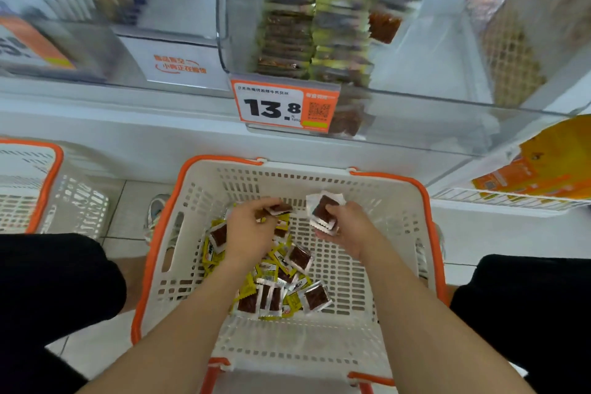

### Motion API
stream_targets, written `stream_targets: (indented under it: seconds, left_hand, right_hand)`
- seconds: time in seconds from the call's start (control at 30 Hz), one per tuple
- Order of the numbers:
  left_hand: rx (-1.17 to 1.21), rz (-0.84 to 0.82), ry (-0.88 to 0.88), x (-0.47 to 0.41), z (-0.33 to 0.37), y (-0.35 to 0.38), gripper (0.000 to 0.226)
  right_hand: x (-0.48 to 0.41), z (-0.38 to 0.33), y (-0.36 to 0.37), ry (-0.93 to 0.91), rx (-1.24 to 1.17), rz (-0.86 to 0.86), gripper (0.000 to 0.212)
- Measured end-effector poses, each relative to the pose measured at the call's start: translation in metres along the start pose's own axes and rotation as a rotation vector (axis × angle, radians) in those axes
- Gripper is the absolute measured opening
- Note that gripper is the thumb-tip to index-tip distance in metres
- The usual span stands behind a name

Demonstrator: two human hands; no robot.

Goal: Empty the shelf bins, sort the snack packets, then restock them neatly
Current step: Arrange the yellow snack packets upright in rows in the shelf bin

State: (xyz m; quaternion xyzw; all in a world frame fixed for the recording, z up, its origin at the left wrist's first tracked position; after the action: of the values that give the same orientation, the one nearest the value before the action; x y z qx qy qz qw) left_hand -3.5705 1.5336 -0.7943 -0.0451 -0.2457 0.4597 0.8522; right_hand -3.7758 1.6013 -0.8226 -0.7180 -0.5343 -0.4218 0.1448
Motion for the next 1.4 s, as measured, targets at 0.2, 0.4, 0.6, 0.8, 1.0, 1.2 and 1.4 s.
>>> stream_targets:
  seconds: [0.2,0.4,0.6,0.8,1.0,1.2,1.4]
  left_hand:
    - [0.036,0.045,0.101,0.024,0.063,-0.016,0.021]
    - [0.288,0.117,0.060,0.036,0.098,-0.032,0.024]
    - [0.259,-0.006,0.197,0.049,0.144,-0.034,0.042]
    - [0.129,0.041,0.298,0.060,0.150,-0.031,0.039]
    - [0.734,-0.120,0.029,0.080,0.153,-0.022,0.026]
    - [0.995,-0.103,0.127,0.097,0.188,-0.004,0.050]
    - [0.824,-0.257,0.457,0.122,0.244,-0.042,0.059]
  right_hand:
    - [0.043,-0.039,0.048,0.050,0.240,-0.005,0.015]
    - [0.083,-0.088,0.070,-0.052,0.463,0.044,0.012]
    - [0.115,-0.112,0.080,-0.119,0.439,-0.059,0.017]
    - [0.139,-0.114,0.097,-0.347,0.538,-0.270,0.027]
    - [0.158,-0.115,0.094,-0.627,1.185,-0.127,0.032]
    - [0.197,-0.113,0.118,-1.042,1.626,0.109,0.057]
    - [0.250,-0.153,0.115,-1.467,0.989,0.055,0.026]
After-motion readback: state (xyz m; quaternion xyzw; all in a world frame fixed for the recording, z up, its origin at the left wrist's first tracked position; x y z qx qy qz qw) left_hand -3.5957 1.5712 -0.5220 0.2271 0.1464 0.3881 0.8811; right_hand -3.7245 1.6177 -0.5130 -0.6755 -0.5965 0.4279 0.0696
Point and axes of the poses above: each hand's wrist, its own x-axis away from the middle knuckle, its own y-axis out of the palm, z = x × y, the point moved 3 cm from there along -x, towards the middle knuckle, and after that the axes turned 14 degrees about -z, right-handed, at the moved point
